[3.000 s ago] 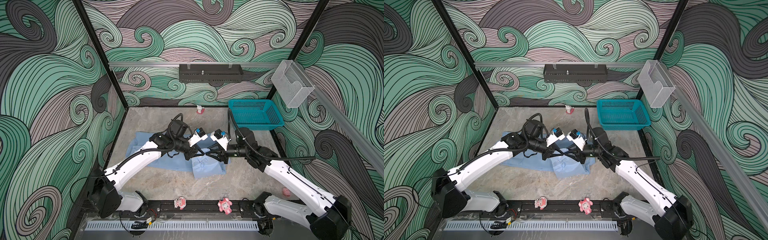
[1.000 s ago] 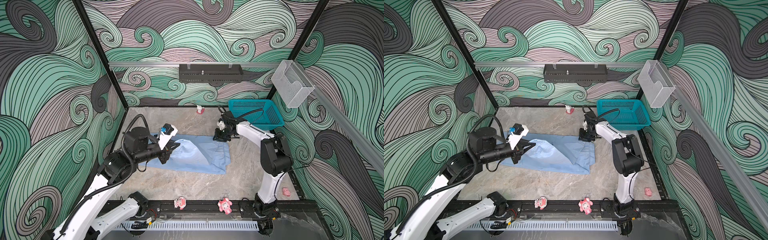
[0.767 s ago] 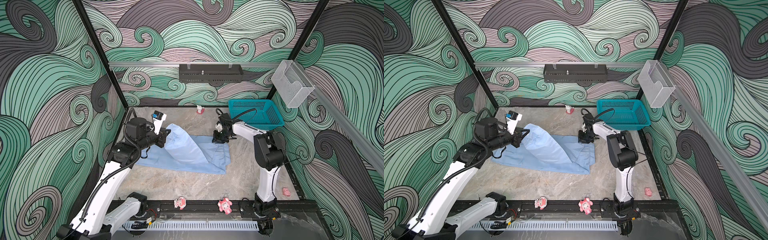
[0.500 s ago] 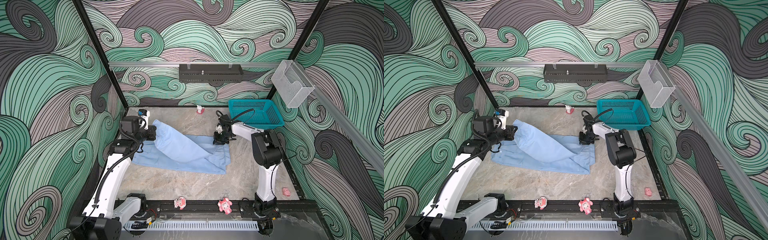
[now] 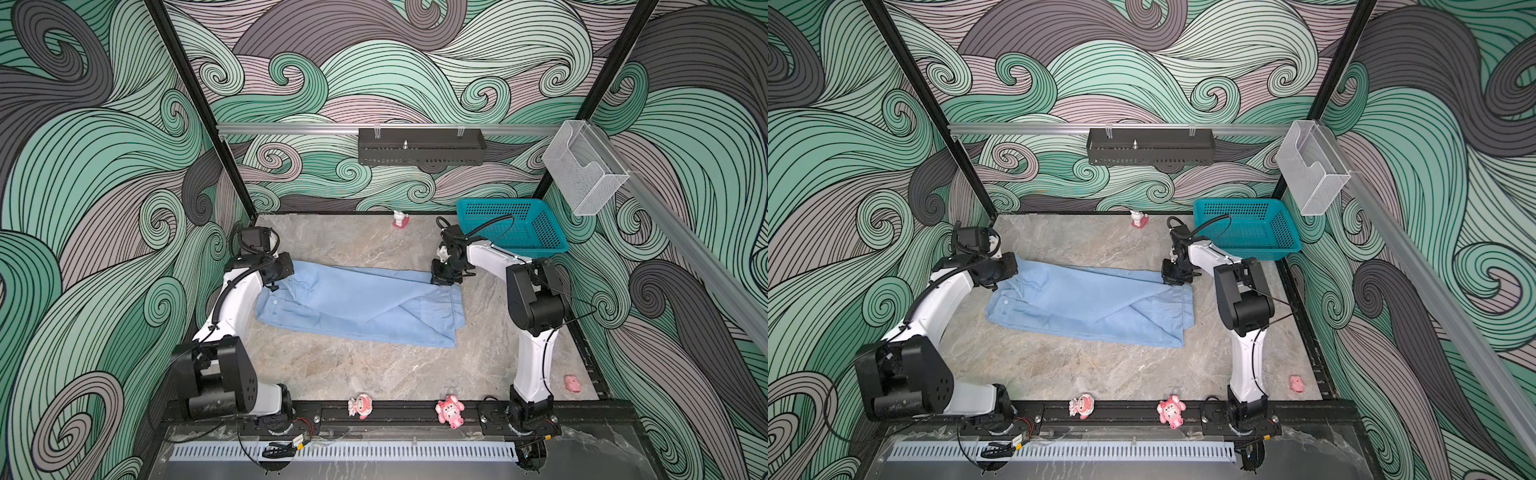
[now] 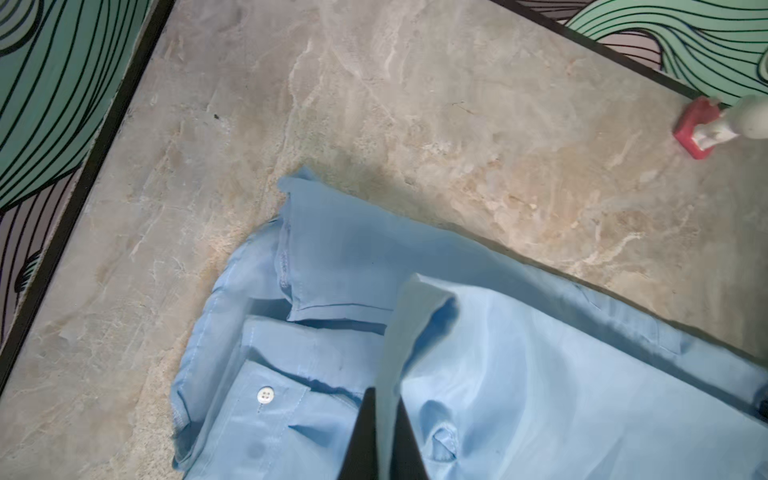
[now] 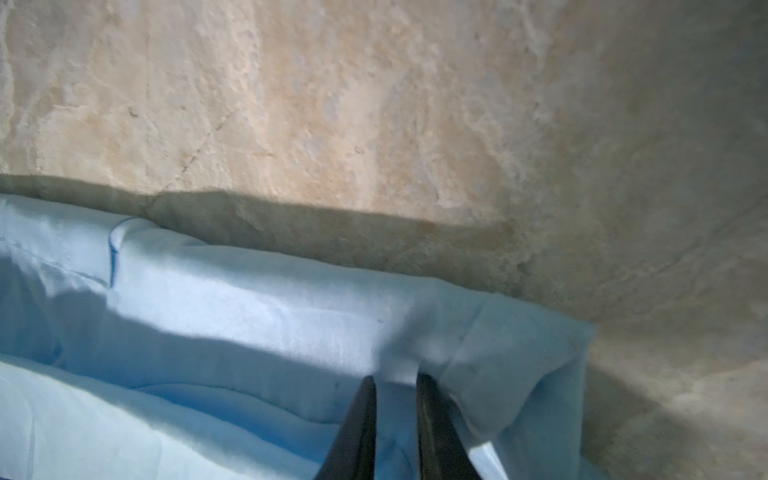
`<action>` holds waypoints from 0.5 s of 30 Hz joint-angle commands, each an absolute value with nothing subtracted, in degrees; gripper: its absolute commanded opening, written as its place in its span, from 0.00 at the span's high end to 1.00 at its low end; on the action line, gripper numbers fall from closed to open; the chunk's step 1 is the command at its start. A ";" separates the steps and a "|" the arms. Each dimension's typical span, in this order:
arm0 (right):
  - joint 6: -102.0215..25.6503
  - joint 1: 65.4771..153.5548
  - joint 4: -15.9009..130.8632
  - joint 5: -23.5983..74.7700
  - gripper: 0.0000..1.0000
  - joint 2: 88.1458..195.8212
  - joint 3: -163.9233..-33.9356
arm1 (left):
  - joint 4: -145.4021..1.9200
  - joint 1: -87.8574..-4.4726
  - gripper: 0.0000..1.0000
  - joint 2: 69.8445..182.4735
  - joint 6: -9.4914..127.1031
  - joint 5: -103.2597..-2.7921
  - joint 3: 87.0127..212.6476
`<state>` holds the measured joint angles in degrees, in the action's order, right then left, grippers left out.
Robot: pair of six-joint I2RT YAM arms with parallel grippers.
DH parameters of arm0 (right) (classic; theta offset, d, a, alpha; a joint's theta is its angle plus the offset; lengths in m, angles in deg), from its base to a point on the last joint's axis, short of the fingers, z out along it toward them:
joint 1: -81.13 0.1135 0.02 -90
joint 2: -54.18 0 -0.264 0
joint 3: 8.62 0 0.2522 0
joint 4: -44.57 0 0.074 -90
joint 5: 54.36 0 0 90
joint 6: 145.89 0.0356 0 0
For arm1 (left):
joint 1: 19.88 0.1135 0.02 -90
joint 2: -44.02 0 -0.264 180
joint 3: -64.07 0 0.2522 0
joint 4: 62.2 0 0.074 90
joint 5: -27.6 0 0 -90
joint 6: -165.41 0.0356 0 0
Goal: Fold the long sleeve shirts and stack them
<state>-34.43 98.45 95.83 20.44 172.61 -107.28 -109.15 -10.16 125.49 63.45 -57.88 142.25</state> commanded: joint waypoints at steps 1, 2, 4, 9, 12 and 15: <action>-34.79 98.10 97.77 22.10 0.80 173.80 -108.60 | -108.37 -8.51 1.00 127.71 61.97 -57.95 145.38; -34.79 98.10 97.87 22.40 0.81 173.80 -108.79 | -107.85 -8.25 1.00 128.35 61.73 -57.76 145.62; -34.70 98.10 98.08 22.67 0.82 173.95 -109.20 | -107.52 -8.08 1.00 129.83 61.61 -57.77 146.26; -34.62 98.10 98.61 22.33 0.83 174.24 -109.92 | -110.73 -7.69 1.00 136.01 60.74 -57.91 149.18; -34.62 98.26 99.12 21.57 0.82 173.16 -110.03 | -110.49 -7.42 0.78 138.73 59.94 -57.30 150.03; -34.31 98.77 101.22 23.05 0.71 169.33 -109.65 | -111.15 -7.07 0.57 138.86 59.53 -57.83 151.36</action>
